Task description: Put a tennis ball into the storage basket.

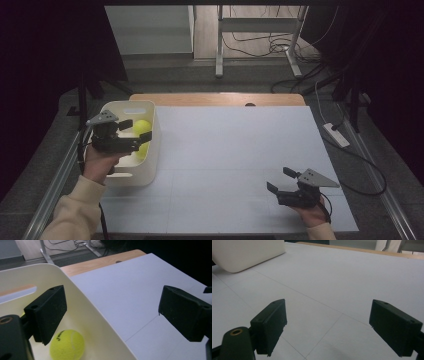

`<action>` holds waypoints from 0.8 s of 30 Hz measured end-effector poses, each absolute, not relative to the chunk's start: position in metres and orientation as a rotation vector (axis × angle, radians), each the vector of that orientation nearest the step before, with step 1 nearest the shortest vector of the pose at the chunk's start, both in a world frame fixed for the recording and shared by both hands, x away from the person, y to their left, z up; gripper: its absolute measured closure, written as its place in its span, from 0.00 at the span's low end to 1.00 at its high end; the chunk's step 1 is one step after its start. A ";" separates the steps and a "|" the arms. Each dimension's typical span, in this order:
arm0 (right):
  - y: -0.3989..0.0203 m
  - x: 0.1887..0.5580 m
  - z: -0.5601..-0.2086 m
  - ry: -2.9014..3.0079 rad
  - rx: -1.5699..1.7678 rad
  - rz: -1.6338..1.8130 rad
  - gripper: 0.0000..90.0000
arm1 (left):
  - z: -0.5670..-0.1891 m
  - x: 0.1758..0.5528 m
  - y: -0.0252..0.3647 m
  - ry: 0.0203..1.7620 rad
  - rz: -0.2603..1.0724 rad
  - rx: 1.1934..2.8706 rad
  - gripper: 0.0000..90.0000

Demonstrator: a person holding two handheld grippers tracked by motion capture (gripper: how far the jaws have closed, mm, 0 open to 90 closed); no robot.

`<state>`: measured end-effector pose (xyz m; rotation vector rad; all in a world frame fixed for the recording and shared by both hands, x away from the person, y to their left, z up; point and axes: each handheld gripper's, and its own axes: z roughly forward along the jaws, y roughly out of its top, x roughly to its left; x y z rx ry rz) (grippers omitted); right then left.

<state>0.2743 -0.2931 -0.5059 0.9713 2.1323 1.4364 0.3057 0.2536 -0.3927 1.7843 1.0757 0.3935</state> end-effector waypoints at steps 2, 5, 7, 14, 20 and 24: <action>-0.293 0.274 -0.506 2.133 0.973 1.436 0.16 | -0.394 0.304 0.252 1.067 0.391 1.786 0.10; -0.294 0.275 -0.506 2.125 0.978 1.444 0.16 | -0.397 0.299 0.246 1.034 0.378 1.782 0.10; -0.294 0.275 -0.506 2.126 0.980 1.445 0.16 | -0.398 0.295 0.243 1.013 0.374 1.781 0.10; -0.293 0.275 -0.505 2.122 0.992 1.476 0.16 | -0.403 0.281 0.236 0.946 0.367 1.769 0.10; -0.294 0.275 -0.506 2.123 0.990 1.470 0.16 | -0.410 0.272 0.227 0.910 0.347 1.771 0.10; -0.296 0.273 -0.506 2.124 0.989 1.465 0.16 | -0.413 0.265 0.220 0.866 0.342 1.765 0.10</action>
